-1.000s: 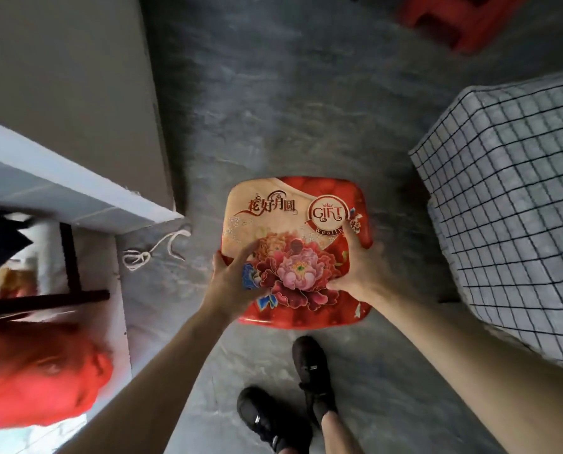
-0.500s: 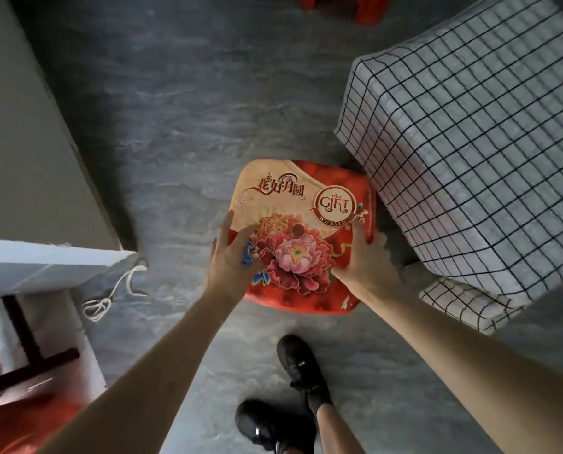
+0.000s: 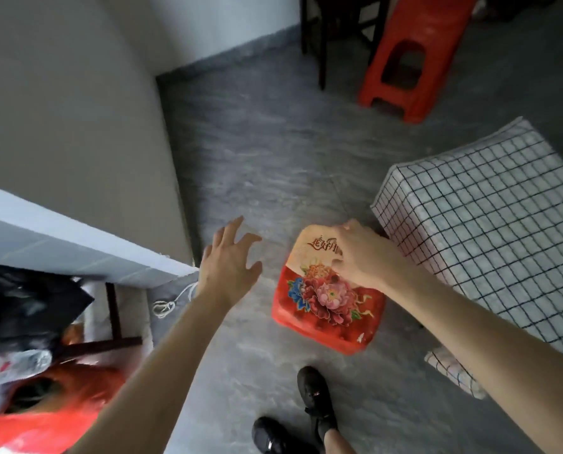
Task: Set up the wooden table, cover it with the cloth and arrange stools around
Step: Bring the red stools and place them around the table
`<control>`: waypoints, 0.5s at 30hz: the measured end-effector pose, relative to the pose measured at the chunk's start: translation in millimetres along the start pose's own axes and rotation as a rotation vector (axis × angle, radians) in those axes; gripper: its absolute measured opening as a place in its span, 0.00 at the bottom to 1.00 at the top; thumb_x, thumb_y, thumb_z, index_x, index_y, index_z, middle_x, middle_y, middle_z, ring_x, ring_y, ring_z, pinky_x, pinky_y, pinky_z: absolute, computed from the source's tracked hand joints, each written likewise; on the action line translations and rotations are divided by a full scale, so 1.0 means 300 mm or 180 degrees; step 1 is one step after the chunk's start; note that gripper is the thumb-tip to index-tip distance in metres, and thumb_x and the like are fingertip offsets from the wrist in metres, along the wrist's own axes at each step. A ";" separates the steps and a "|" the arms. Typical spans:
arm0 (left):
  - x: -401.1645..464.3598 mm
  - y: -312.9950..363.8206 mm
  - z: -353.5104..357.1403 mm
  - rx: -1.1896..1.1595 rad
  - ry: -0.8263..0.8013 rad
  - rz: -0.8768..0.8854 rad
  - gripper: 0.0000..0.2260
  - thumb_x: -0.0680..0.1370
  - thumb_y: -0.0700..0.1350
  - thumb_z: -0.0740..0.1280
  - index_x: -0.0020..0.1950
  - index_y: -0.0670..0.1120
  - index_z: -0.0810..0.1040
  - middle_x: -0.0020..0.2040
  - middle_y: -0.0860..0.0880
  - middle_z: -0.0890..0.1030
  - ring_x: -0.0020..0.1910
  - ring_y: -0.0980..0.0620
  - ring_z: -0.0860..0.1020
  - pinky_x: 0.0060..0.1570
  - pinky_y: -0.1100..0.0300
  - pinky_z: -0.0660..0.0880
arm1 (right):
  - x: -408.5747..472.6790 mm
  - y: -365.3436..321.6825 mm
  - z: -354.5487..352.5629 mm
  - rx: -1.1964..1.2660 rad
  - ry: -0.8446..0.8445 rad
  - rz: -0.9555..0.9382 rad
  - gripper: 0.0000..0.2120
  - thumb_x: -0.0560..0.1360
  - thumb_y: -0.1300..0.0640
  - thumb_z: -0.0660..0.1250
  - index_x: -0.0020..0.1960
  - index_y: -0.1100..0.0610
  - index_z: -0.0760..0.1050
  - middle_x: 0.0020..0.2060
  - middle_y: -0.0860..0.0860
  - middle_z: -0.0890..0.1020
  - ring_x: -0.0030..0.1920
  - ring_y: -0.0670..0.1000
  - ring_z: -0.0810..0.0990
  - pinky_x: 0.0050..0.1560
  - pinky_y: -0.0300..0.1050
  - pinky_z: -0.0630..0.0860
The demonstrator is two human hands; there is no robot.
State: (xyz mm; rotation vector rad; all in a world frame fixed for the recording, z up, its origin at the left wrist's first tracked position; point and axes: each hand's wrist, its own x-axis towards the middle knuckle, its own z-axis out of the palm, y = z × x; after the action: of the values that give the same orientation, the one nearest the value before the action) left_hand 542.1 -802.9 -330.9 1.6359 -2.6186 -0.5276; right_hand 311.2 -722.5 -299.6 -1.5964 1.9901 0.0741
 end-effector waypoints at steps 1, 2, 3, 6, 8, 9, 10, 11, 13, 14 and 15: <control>-0.009 0.005 -0.100 -0.0058 0.0190 -0.0013 0.17 0.73 0.47 0.71 0.62 0.54 0.77 0.76 0.51 0.64 0.72 0.46 0.64 0.66 0.46 0.69 | -0.020 -0.041 -0.090 0.0012 -0.0012 -0.0136 0.29 0.76 0.49 0.68 0.73 0.53 0.63 0.69 0.54 0.71 0.65 0.55 0.74 0.60 0.54 0.76; -0.018 0.009 -0.196 -0.0136 0.0413 -0.0004 0.16 0.73 0.46 0.72 0.60 0.54 0.79 0.75 0.51 0.67 0.70 0.46 0.67 0.65 0.47 0.70 | -0.045 -0.083 -0.176 0.0034 -0.0022 -0.0271 0.28 0.77 0.49 0.67 0.74 0.53 0.62 0.71 0.53 0.70 0.67 0.54 0.73 0.63 0.53 0.74; -0.029 0.010 -0.288 -0.0201 0.0654 0.0003 0.15 0.72 0.45 0.72 0.59 0.53 0.80 0.73 0.51 0.69 0.68 0.46 0.70 0.64 0.48 0.71 | -0.076 -0.125 -0.258 0.0064 0.0012 -0.0411 0.28 0.78 0.50 0.66 0.75 0.52 0.62 0.72 0.51 0.68 0.69 0.53 0.71 0.66 0.51 0.71; -0.069 0.022 -0.549 -0.0181 0.1077 -0.0007 0.15 0.73 0.46 0.71 0.60 0.53 0.79 0.72 0.51 0.71 0.66 0.46 0.72 0.61 0.48 0.70 | -0.174 -0.245 -0.452 0.0186 0.0303 -0.0686 0.28 0.79 0.49 0.66 0.76 0.51 0.61 0.75 0.48 0.64 0.72 0.49 0.67 0.68 0.46 0.65; -0.096 0.032 -0.700 -0.0003 0.0975 -0.0028 0.18 0.75 0.51 0.69 0.65 0.54 0.76 0.74 0.52 0.68 0.70 0.48 0.68 0.64 0.49 0.66 | -0.211 -0.325 -0.549 0.0247 0.0477 -0.0884 0.28 0.79 0.50 0.65 0.76 0.50 0.61 0.75 0.48 0.63 0.73 0.48 0.65 0.68 0.44 0.63; -0.109 0.030 -0.765 0.0118 0.0947 -0.0072 0.20 0.77 0.54 0.67 0.68 0.55 0.74 0.76 0.52 0.65 0.72 0.48 0.65 0.67 0.50 0.63 | -0.216 -0.368 -0.590 0.0220 0.0538 -0.0996 0.28 0.79 0.50 0.65 0.76 0.50 0.61 0.75 0.48 0.63 0.73 0.49 0.64 0.69 0.44 0.62; -0.127 0.025 -0.823 0.0237 0.0924 -0.0136 0.21 0.78 0.57 0.64 0.70 0.55 0.72 0.77 0.52 0.63 0.74 0.48 0.62 0.69 0.50 0.61 | -0.220 -0.414 -0.623 0.0164 0.0602 -0.1089 0.28 0.79 0.51 0.65 0.76 0.51 0.60 0.75 0.49 0.63 0.74 0.49 0.63 0.70 0.44 0.62; -0.147 0.017 -0.873 0.0298 0.0924 -0.0201 0.22 0.79 0.59 0.62 0.71 0.56 0.70 0.78 0.52 0.61 0.75 0.48 0.60 0.71 0.50 0.58 | -0.223 -0.459 -0.652 0.0114 0.0675 -0.1168 0.29 0.79 0.51 0.65 0.77 0.51 0.59 0.76 0.49 0.62 0.74 0.49 0.63 0.70 0.44 0.62; -0.184 -0.014 -0.937 0.0294 0.1071 -0.0278 0.23 0.79 0.62 0.57 0.72 0.56 0.69 0.79 0.51 0.59 0.76 0.48 0.58 0.73 0.49 0.55 | -0.219 -0.545 -0.692 0.0035 0.0811 -0.1323 0.29 0.80 0.51 0.64 0.78 0.51 0.58 0.77 0.48 0.59 0.76 0.49 0.60 0.72 0.45 0.60; -0.200 -0.032 -0.963 0.0327 0.1161 -0.0306 0.23 0.79 0.63 0.56 0.72 0.56 0.68 0.79 0.50 0.58 0.77 0.48 0.58 0.74 0.48 0.54 | -0.212 -0.587 -0.705 -0.0013 0.0875 -0.1400 0.29 0.80 0.50 0.64 0.78 0.50 0.57 0.78 0.48 0.57 0.76 0.49 0.58 0.72 0.46 0.59; -0.216 -0.054 -0.985 0.0382 0.1244 -0.0320 0.24 0.79 0.63 0.56 0.73 0.56 0.68 0.79 0.50 0.57 0.77 0.48 0.57 0.75 0.47 0.53 | -0.206 -0.630 -0.714 -0.0077 0.0941 -0.1461 0.30 0.80 0.50 0.64 0.78 0.49 0.57 0.78 0.48 0.56 0.77 0.49 0.57 0.72 0.47 0.60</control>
State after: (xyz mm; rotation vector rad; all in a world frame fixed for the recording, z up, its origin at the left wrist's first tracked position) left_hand 639.8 -834.4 -46.0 1.7034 -2.3299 -0.0405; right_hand 404.3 -805.0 -35.3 -2.1397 1.7755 -0.3341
